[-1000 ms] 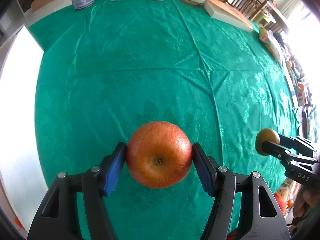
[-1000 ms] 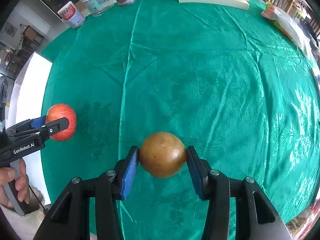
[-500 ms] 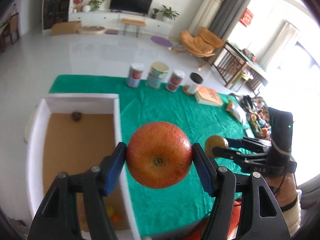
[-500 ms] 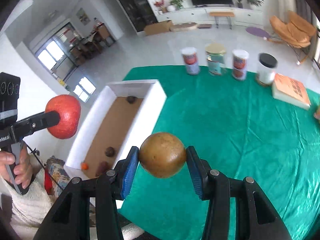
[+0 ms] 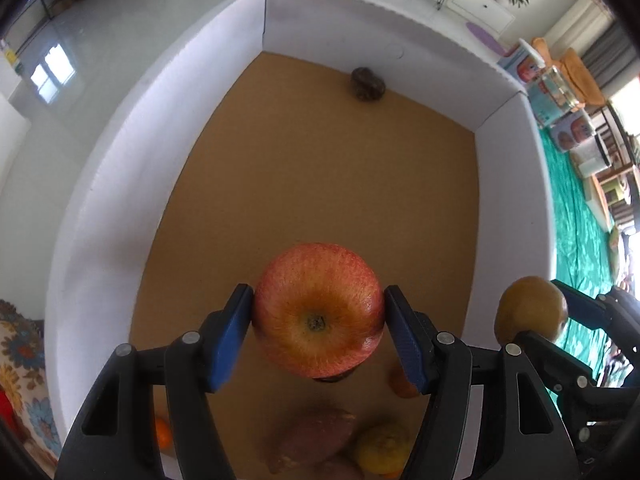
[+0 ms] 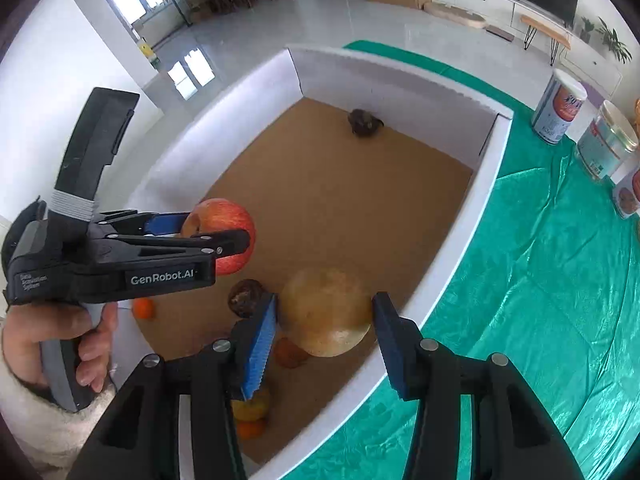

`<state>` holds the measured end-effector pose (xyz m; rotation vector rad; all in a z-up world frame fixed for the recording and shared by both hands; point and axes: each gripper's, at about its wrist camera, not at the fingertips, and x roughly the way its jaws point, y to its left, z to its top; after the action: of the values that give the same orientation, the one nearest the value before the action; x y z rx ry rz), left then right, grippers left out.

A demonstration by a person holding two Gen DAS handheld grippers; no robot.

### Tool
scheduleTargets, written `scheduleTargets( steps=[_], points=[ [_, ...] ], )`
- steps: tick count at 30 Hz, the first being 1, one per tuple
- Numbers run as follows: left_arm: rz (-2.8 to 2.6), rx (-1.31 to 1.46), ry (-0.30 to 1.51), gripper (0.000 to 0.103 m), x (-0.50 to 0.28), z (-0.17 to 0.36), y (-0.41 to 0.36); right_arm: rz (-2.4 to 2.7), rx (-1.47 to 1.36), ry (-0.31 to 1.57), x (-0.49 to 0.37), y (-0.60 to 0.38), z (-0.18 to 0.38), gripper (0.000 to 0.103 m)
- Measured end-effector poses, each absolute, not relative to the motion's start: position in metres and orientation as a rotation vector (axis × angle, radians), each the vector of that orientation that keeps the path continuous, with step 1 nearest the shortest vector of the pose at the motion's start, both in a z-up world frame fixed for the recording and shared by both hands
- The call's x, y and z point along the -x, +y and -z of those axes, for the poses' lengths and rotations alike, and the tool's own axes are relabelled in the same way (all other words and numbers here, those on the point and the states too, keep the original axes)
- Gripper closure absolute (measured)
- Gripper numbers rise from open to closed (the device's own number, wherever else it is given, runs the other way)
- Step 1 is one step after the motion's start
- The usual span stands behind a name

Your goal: Organize fruits

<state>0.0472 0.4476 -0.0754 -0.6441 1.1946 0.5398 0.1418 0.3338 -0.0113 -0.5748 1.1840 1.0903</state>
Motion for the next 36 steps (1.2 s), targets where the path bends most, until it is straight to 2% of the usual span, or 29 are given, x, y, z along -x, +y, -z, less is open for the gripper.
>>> scheduleTargets(
  steps=[8,10,13,16,18,21,23,30,36],
  points=[
    [-0.587,0.666,1.221,0.034,-0.047,0.105,0.458,-1.056,0.678,1.162,-0.126,0.363,0.052,0.053],
    [-0.595,0.637,1.185,0.033,-0.046,0.092,0.455,-1.072,0.654,1.157,-0.127,0.36,0.044,0.053],
    [-0.604,0.585,1.089,0.022,-0.041,0.053,0.447,-1.1,0.6,1.131,-0.13,0.347,0.014,0.052],
    [-0.623,0.49,0.977,0.017,-0.027,0.003,0.426,-1.106,0.549,1.095,-0.133,0.322,-0.028,0.043],
    [-0.638,0.416,0.906,0.013,-0.015,-0.029,0.407,-1.099,0.531,1.06,-0.129,0.304,-0.058,0.028],
    [-0.687,0.287,0.821,0.008,0.006,-0.067,0.371,-1.079,0.535,0.997,-0.115,0.279,-0.096,0.014],
    [-0.746,0.223,0.79,0.007,0.017,-0.079,0.348,-1.068,0.528,0.98,-0.104,0.261,-0.111,0.011],
    [-0.891,0.204,0.799,0.007,0.064,-0.059,0.304,-1.034,0.433,1.048,-0.075,0.209,-0.092,0.01],
    [-0.897,0.244,0.84,0.007,0.088,-0.046,0.291,-0.966,0.382,1.008,-0.053,0.191,-0.079,0.011]
  ],
)
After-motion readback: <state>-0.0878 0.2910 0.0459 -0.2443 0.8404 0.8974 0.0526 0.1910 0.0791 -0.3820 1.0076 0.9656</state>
